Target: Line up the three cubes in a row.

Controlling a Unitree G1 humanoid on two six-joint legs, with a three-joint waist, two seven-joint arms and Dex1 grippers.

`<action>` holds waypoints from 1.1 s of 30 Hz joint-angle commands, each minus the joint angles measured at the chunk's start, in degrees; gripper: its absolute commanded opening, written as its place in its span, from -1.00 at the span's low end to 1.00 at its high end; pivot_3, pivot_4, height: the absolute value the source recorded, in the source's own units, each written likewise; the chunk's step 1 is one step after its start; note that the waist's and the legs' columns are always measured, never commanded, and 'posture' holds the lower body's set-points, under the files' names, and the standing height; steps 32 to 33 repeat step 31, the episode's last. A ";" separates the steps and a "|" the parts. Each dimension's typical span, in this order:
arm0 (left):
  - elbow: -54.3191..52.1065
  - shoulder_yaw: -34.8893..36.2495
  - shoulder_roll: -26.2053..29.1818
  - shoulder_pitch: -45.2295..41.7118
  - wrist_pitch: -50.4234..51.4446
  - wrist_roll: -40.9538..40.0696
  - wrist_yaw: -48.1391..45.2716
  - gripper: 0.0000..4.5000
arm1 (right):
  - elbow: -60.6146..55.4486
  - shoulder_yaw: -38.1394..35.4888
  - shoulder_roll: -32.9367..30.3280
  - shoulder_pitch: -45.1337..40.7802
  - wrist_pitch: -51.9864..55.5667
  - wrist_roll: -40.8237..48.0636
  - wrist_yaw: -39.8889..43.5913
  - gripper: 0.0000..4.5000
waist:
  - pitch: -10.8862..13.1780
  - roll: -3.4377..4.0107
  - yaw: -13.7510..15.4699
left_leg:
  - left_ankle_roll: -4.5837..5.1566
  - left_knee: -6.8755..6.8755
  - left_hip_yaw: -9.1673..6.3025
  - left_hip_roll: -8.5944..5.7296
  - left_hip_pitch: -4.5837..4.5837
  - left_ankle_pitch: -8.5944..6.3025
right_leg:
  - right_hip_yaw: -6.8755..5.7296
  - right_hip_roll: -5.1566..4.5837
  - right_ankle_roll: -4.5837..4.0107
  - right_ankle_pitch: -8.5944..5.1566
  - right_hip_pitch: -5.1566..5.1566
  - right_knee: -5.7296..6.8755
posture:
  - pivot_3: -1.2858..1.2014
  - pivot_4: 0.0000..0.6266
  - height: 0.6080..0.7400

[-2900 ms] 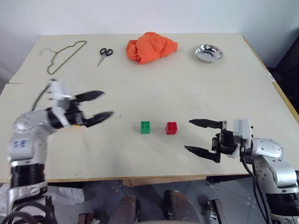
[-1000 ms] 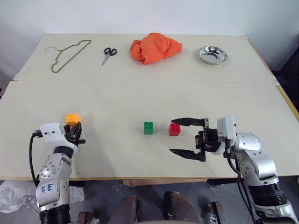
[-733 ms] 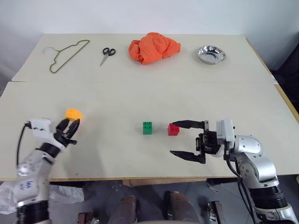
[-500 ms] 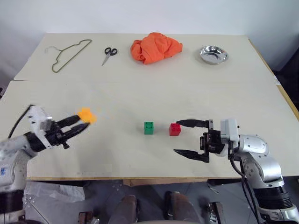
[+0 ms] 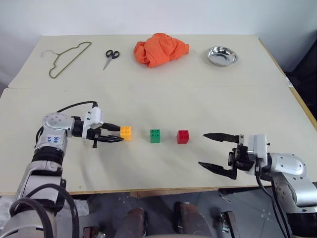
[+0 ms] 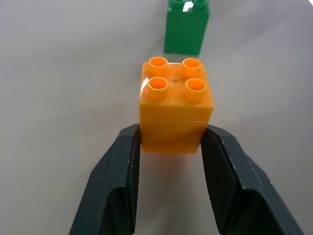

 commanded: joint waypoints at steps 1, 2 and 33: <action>4.66 -0.09 -0.43 -2.73 -2.95 2.08 -1.83 -0.35 | -3.37 -1.41 -0.32 0.82 -0.23 0.82 -1.30 1.00 | 0.00 0.00 0.04 | 0.01 0.03 -0.01 0.00 0.00 0.00 | -0.02 -0.02 0.01 0.00 0.01 0.02 | 0.03 -0.52 1.00; 5.62 -0.22 -0.59 -3.21 -3.33 2.48 -2.43 -0.35 | -3.60 -1.38 -0.36 1.01 -0.15 0.86 -1.51 1.00 | 0.00 0.00 0.04 | 0.01 0.08 -0.01 0.00 -0.01 0.00 | -0.03 -0.02 0.02 0.01 0.02 0.04 | 0.03 -0.52 1.00; -35.99 22.17 18.01 25.04 20.77 -14.45 5.65 0.99 | 15.92 1.43 -3.34 -17.70 -4.79 -2.00 10.75 1.00 | 0.06 0.11 0.12 | -0.03 0.62 -0.60 0.01 -0.48 -0.02 | 0.07 -0.44 0.05 0.03 0.05 0.03 | 0.03 -0.52 1.00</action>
